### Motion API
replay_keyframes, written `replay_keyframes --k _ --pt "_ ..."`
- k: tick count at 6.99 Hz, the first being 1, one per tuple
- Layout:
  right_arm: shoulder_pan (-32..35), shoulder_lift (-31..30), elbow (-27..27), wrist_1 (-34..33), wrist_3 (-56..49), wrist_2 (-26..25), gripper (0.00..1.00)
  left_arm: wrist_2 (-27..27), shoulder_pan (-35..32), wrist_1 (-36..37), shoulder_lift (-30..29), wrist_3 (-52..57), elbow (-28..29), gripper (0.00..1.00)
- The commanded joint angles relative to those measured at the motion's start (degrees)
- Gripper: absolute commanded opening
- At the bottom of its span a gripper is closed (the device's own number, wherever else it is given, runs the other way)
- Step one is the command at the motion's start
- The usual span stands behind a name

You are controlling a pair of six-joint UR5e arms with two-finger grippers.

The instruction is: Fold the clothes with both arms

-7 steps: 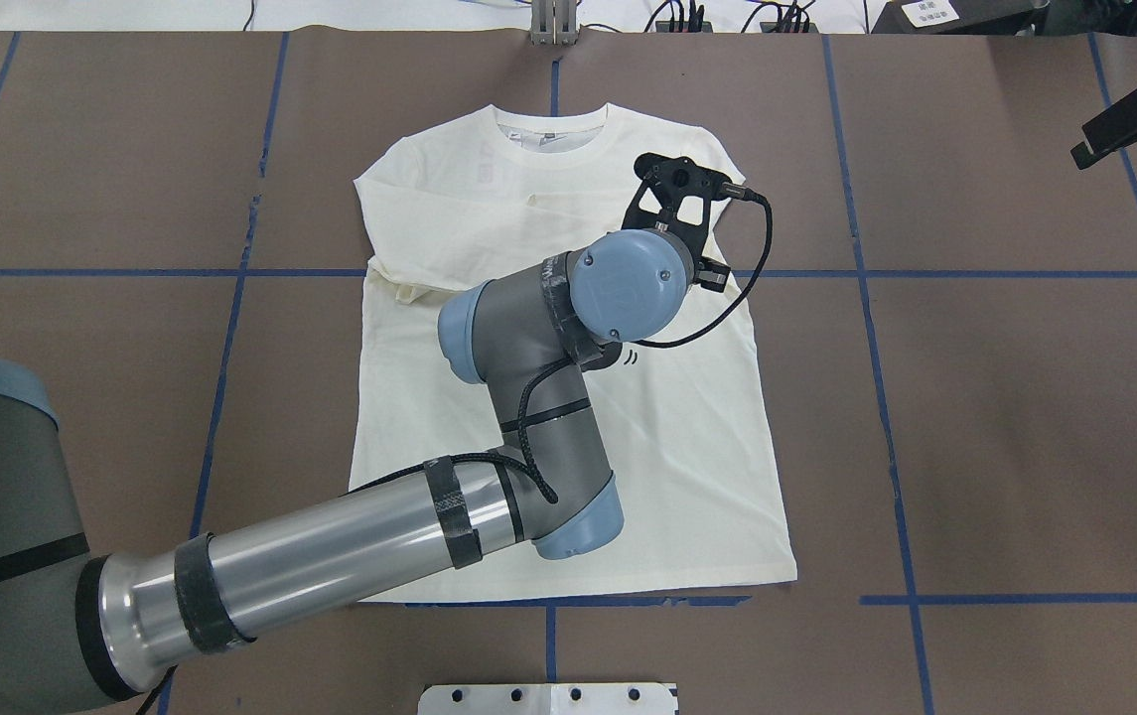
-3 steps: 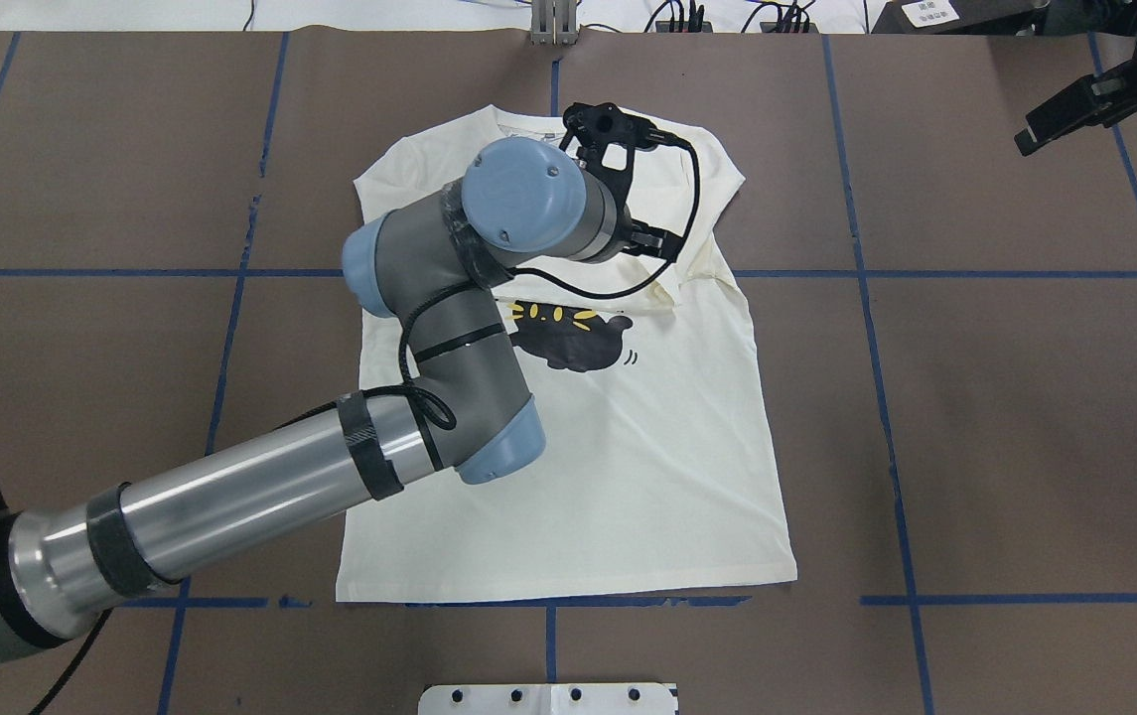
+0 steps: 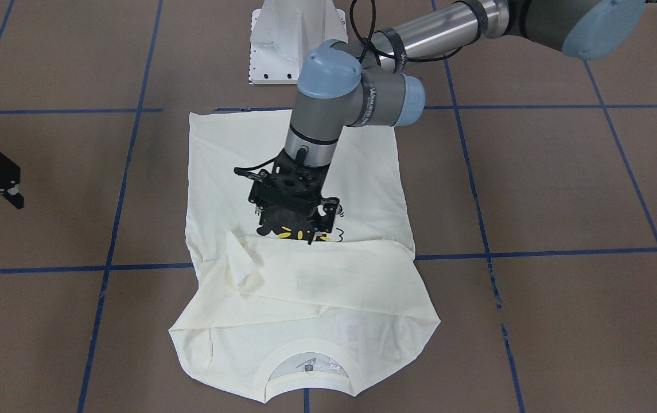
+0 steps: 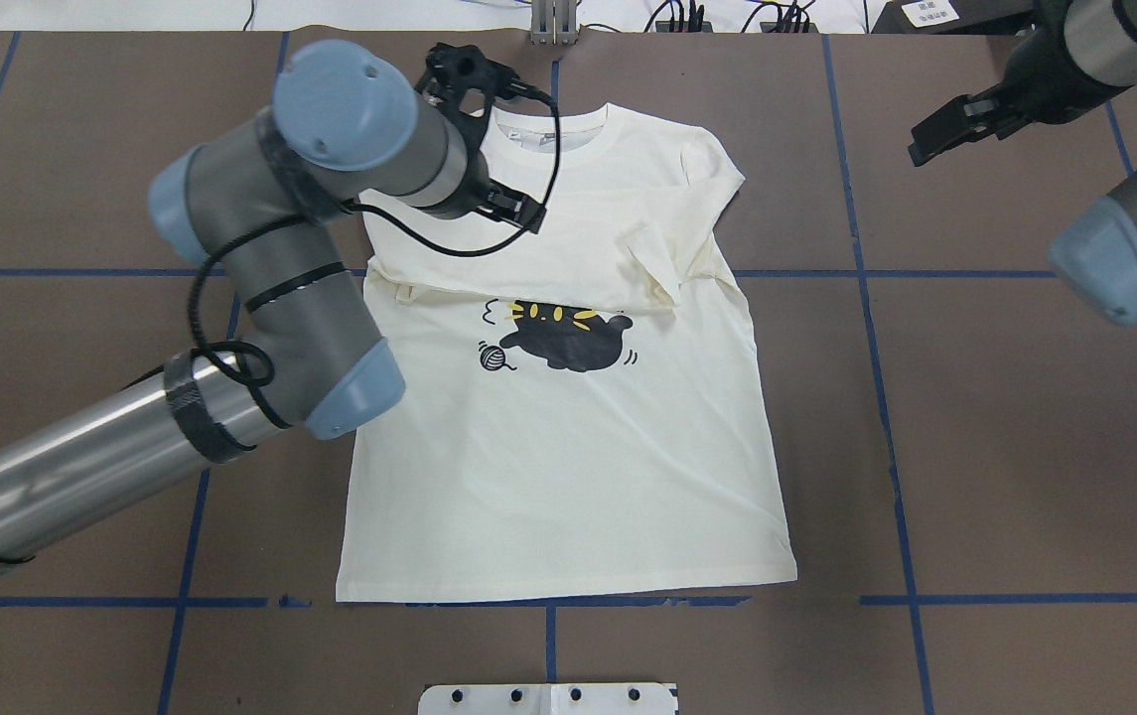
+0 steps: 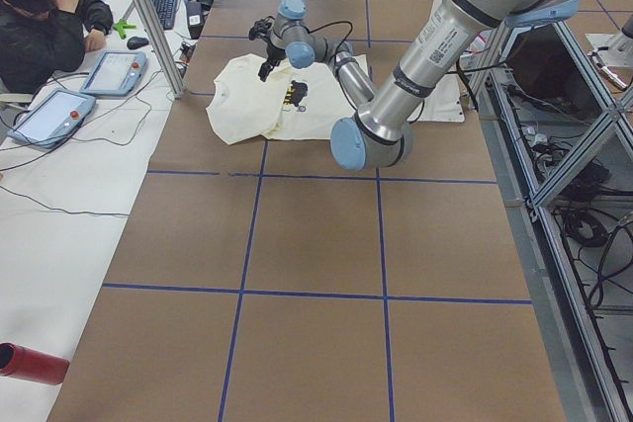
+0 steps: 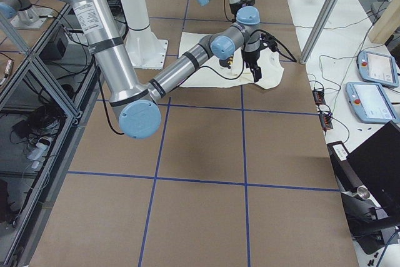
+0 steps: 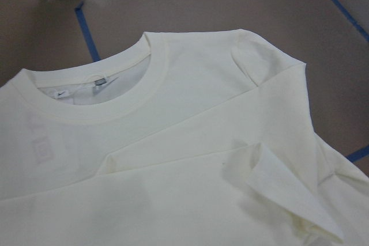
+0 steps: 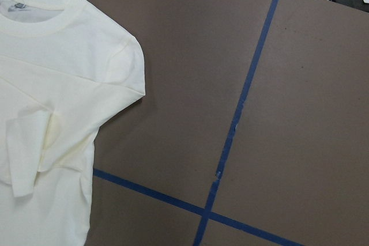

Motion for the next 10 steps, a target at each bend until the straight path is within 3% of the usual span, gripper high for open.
replay_keyframes --k 1,3,5,6,10 --pt "-9.1 4.9 -1.1 -0.6 10.1 -9.0 0.99 -4.2 -5.4 0.5 14.0 7.9 -12.8 1.0" --pt "-15.6 12.7 -9.0 -0.6 25.5 -15.7 0.92 -4.4 -7.5 0.1 18.5 11.5 -16.4 1.0" --pt "-20.0 23.0 -22.6 -0.5 29.8 -23.0 0.91 -4.4 -7.5 0.1 19.1 10.6 -17.5 1.0" --pt "-20.6 25.6 -26.2 -0.5 29.8 -24.7 0.91 -4.3 -7.4 0.1 19.3 10.4 -17.6 1.0" --pt "-21.3 27.5 -31.2 -0.5 27.7 -25.0 0.91 -4.3 -7.0 -2.0 21.3 6.7 -18.4 1.0"
